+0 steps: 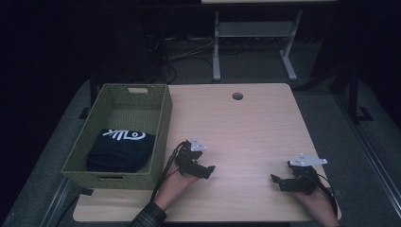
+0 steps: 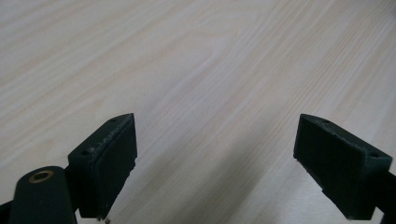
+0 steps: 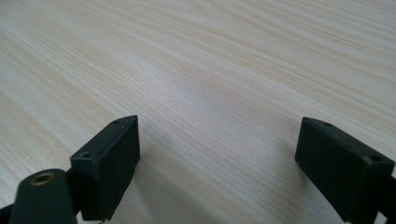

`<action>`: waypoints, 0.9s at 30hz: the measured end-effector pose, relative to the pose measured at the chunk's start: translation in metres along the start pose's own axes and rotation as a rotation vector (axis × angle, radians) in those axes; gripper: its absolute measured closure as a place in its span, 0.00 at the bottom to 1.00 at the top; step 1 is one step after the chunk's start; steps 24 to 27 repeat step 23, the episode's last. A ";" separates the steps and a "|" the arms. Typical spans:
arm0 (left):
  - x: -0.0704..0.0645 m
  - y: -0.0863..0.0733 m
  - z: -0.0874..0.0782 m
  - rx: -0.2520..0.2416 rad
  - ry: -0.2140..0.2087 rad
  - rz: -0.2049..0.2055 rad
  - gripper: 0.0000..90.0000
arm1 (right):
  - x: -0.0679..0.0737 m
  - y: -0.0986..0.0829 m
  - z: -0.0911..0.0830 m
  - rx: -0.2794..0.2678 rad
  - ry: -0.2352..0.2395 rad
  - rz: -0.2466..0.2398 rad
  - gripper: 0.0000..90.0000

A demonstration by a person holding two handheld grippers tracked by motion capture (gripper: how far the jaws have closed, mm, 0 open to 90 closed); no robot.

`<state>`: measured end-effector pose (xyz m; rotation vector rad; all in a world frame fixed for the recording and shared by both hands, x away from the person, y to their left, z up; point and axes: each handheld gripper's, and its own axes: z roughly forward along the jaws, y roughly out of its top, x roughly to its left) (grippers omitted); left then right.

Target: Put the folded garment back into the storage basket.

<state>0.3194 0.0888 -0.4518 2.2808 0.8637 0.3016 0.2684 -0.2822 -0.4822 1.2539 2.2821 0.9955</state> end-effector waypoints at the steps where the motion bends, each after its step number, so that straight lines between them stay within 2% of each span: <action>1: 0.000 -0.002 0.003 0.005 0.003 0.001 0.14 | 0.000 0.000 0.000 0.000 0.000 0.001 0.15; 4: 0.001 -0.008 0.009 0.004 0.010 -0.011 0.14 | 0.000 0.000 0.000 0.001 0.000 0.002 0.15; 6: 0.001 -0.011 0.014 0.020 0.031 0.009 0.14 | 0.000 0.000 0.000 0.001 0.000 0.001 0.15; 13: 0.000 -0.019 0.017 -0.073 0.033 0.005 0.14 | 0.000 0.000 0.000 0.001 0.000 0.002 0.15; 27: 0.000 -0.019 0.017 -0.074 0.034 0.004 0.14 | 0.000 0.000 0.000 0.000 0.000 0.001 0.15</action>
